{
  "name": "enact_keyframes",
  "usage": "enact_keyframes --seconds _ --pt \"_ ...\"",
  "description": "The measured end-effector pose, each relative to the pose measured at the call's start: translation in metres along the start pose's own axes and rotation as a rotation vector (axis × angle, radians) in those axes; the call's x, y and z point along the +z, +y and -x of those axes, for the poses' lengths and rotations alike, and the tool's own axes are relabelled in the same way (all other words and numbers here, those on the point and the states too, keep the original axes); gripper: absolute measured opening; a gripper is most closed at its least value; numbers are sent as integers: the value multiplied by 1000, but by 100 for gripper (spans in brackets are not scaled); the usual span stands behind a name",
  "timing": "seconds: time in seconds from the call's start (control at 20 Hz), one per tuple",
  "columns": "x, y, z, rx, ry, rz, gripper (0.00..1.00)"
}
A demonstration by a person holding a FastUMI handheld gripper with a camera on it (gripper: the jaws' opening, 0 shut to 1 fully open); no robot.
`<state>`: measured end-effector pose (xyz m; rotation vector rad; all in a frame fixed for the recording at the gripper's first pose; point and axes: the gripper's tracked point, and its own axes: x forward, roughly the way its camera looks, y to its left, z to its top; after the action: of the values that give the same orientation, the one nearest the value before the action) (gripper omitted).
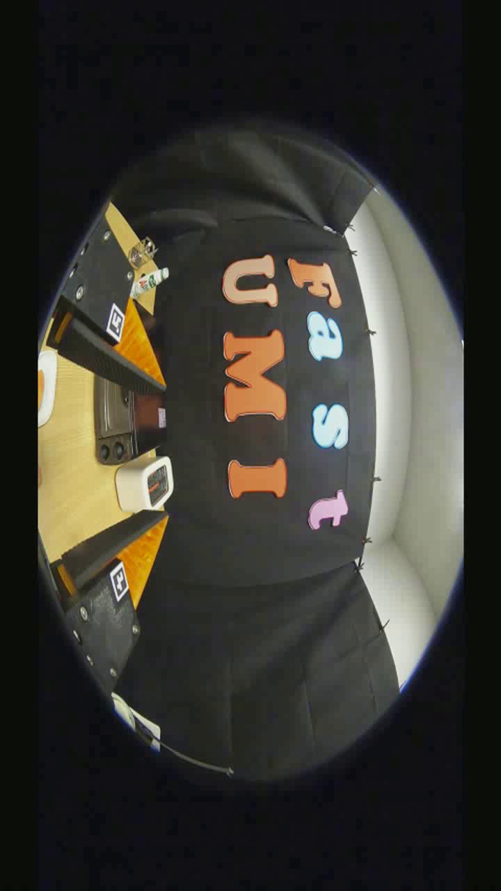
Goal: Open the toaster oven, put the food inside, and close the toaster oven door.
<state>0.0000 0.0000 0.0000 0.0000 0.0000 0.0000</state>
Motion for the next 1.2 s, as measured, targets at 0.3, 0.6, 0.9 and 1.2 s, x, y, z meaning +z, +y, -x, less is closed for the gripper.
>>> enact_keyframes --seconds 0.3,0.6,0.9,1.2 --pt "2 9 4 13 -8 20 99" --pt "1 20 5 37 -6 32 99" --pt "-2 29 0 42 1 46 99" --pt "-23 55 -20 82 70 41 99"
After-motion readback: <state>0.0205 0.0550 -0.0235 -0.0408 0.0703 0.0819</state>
